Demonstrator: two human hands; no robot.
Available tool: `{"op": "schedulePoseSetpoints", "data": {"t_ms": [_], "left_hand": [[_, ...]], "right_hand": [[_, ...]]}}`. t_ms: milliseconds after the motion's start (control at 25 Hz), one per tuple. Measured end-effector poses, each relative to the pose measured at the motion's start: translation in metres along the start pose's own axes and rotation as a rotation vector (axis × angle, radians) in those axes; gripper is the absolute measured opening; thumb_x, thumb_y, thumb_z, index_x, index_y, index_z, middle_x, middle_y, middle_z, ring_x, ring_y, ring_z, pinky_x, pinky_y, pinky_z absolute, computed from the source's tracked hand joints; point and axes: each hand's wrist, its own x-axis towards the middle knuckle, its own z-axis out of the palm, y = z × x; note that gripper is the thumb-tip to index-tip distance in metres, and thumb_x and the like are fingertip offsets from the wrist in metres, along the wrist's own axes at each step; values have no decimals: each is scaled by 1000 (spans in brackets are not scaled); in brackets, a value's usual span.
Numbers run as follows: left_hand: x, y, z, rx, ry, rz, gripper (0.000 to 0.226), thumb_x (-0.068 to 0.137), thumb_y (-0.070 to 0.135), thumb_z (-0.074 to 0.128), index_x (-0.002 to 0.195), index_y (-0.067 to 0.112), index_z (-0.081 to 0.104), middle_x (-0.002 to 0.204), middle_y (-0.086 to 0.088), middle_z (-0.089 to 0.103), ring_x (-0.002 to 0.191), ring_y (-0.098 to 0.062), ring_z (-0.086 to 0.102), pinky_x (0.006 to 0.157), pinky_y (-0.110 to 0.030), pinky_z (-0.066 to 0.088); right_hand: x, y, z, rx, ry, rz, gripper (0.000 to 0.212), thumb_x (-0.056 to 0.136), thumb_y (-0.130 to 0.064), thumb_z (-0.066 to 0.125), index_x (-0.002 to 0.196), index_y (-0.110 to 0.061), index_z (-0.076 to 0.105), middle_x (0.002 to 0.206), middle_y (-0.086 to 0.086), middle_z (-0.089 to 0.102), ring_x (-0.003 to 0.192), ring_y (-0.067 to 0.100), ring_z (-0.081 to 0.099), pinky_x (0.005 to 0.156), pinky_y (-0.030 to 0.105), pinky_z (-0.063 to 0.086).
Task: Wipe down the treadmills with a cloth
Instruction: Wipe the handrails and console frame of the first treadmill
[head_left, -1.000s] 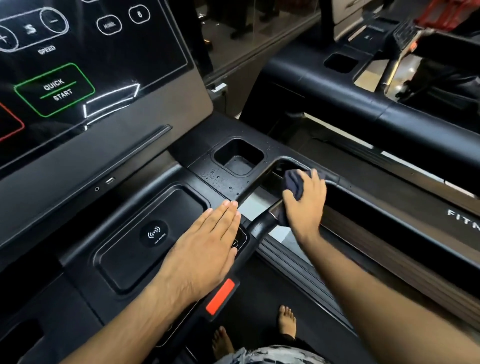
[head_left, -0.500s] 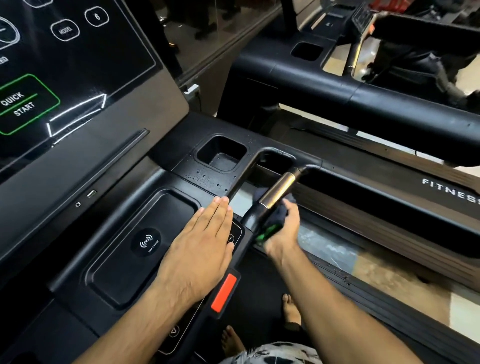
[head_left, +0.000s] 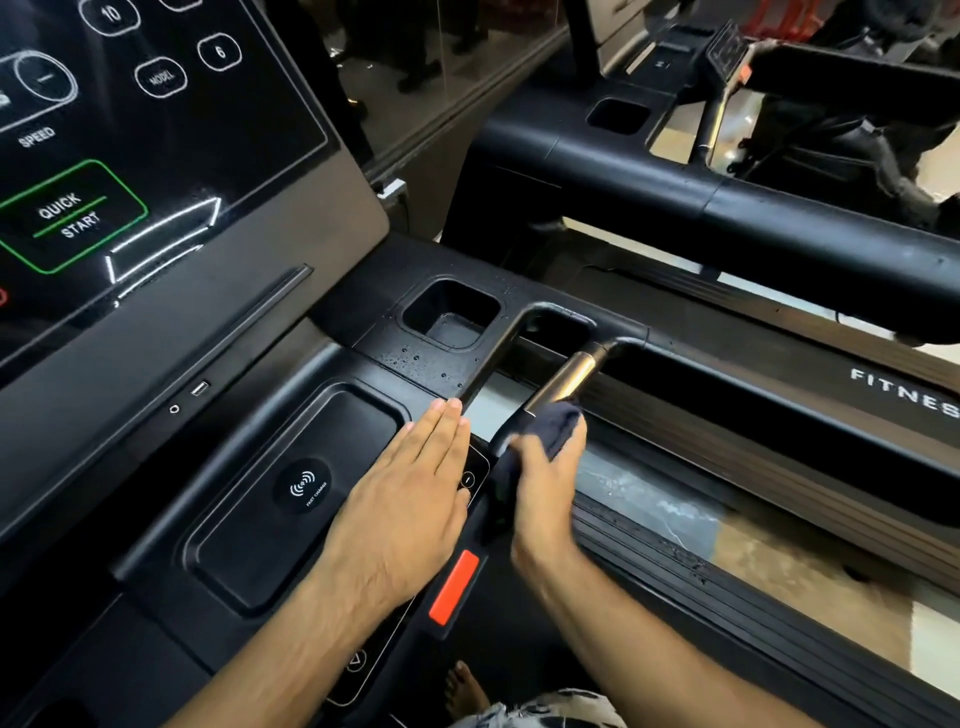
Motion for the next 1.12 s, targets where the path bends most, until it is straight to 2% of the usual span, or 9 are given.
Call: {"op": "schedulePoseSetpoints", "data": {"t_ms": [80, 160, 280, 480, 560, 720, 840, 960, 1120], "left_hand": [[2, -1, -2, -65, 11, -16, 62, 95, 33, 28, 150, 5, 30, 159, -9, 25, 148, -18, 18, 119, -36, 19], [2, 0, -4, -169, 39, -53, 58, 97, 29, 33, 151, 9, 27, 160, -4, 22, 149, -13, 13, 120, -31, 15], [3, 3, -10, -330, 61, -138, 59, 99, 26, 44, 153, 17, 24, 160, 6, 17, 147, 0, 6, 118, -18, 3], [19, -6, -17, -447, 73, -301, 58, 100, 31, 44, 153, 28, 23, 156, 23, 12, 137, 15, -1, 112, -9, 1], [26, -13, -18, -489, 69, -353, 55, 100, 33, 46, 152, 29, 28, 153, 26, 16, 139, 14, 7, 118, -16, 9], [51, -35, -16, -557, 77, -451, 50, 100, 35, 46, 148, 28, 37, 154, 15, 32, 142, 4, 23, 119, -23, 15], [60, -57, -9, -487, 55, -492, 51, 101, 34, 44, 150, 25, 34, 156, 10, 31, 144, 0, 21, 120, -25, 14], [58, -73, 12, -367, -78, -470, 65, 101, 42, 39, 155, 16, 15, 162, 1, 12, 149, -7, 5, 120, -24, 4], [65, -87, 35, -319, -92, -418, 76, 99, 52, 30, 155, 10, -1, 163, -6, -6, 148, -13, -12, 121, -31, -5]], "right_hand": [[-20, 0, -4, -384, -86, -213, 77, 81, -22, 58, 153, -35, 33, 163, -11, 25, 147, 5, 23, 116, 17, 22], [-6, -10, -5, -744, -74, -340, 72, 84, -28, 55, 153, -33, 34, 166, -12, 14, 151, 17, 9, 120, 30, 21], [33, -39, 6, -1115, -70, -327, 67, 85, -31, 59, 149, -32, 39, 164, -9, 20, 149, 32, 9, 111, 55, 31], [95, -66, 23, -1554, -148, -331, 46, 82, -22, 63, 128, -21, 54, 138, -1, 50, 138, 36, 27, 92, 50, 36], [110, -76, 32, -1357, -190, -293, 35, 79, -18, 62, 113, -25, 60, 120, -1, 62, 125, 31, 46, 92, 46, 44], [90, -74, 73, -324, -54, 130, 32, 76, -20, 65, 106, -28, 57, 97, -4, 65, 90, 20, 65, 87, 39, 56], [69, -45, 92, -150, 102, 307, 42, 83, -16, 63, 120, -27, 46, 117, 5, 61, 97, 25, 63, 88, 36, 56], [66, -25, 92, -66, -5, 594, 50, 88, -14, 61, 130, -20, 34, 114, 11, 56, 100, 33, 64, 84, 52, 59], [85, -15, 110, -160, -15, 534, 62, 71, -32, 61, 125, -29, 29, 123, 18, 57, 105, 41, 66, 77, 60, 59]]}}
